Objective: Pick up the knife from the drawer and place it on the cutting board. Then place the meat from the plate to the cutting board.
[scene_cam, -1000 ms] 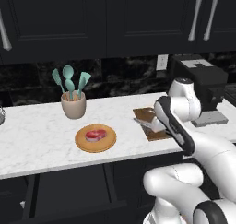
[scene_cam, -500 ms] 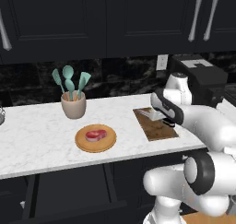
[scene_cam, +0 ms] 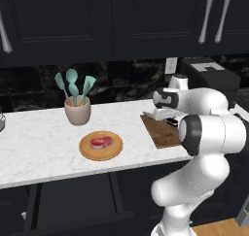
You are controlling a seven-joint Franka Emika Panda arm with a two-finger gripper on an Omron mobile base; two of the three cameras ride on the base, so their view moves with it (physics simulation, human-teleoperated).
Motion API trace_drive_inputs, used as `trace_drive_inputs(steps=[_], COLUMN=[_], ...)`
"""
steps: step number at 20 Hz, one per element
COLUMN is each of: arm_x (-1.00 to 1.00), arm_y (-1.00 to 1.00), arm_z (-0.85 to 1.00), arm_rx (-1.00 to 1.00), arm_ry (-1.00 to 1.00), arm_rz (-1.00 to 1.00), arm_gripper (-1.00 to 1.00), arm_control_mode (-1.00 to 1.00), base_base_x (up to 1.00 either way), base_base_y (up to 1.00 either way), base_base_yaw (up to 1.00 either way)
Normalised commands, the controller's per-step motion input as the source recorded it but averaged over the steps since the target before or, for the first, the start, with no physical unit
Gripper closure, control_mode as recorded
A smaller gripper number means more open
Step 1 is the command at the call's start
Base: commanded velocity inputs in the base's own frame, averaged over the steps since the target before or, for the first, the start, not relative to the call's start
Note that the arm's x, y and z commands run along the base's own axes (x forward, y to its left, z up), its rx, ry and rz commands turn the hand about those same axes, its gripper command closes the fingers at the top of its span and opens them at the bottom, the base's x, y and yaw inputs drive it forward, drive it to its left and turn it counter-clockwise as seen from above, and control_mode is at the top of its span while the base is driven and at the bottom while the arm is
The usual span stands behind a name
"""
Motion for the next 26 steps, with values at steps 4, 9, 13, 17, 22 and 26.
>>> trace_drive_inputs(steps=[4,9,13,17,22,26], arm_x=[0.37,0.09,0.0,0.01,0.04,0.29], arm_y=[0.0,-0.01,-0.11,-0.22,-0.17,-0.05], arm_z=[-0.66,-0.59,-0.36,-0.33,-0.15,-0.09], arm_rx=[0.0,0.0,0.0,0.0,0.0,0.0], arm_ry=[0.01,0.0,0.0,-0.08,-0.09,-0.02], arm_rz=[0.0,0.0,0.0,-0.01,-0.01,-0.02], arm_gripper=[1.0,1.0,1.0,1.0,1.0,1.0], arm_control_mode=[-1.0,-1.0,-1.0,-1.0,-1.0,-1.0], base_base_x=[0.0,0.0,0.0,0.0,0.0,0.0], base_base_y=[0.0,0.0,0.0,0.0,0.0,0.0], base_base_yaw=[0.0,0.0,0.0,0.0,0.0,0.0])
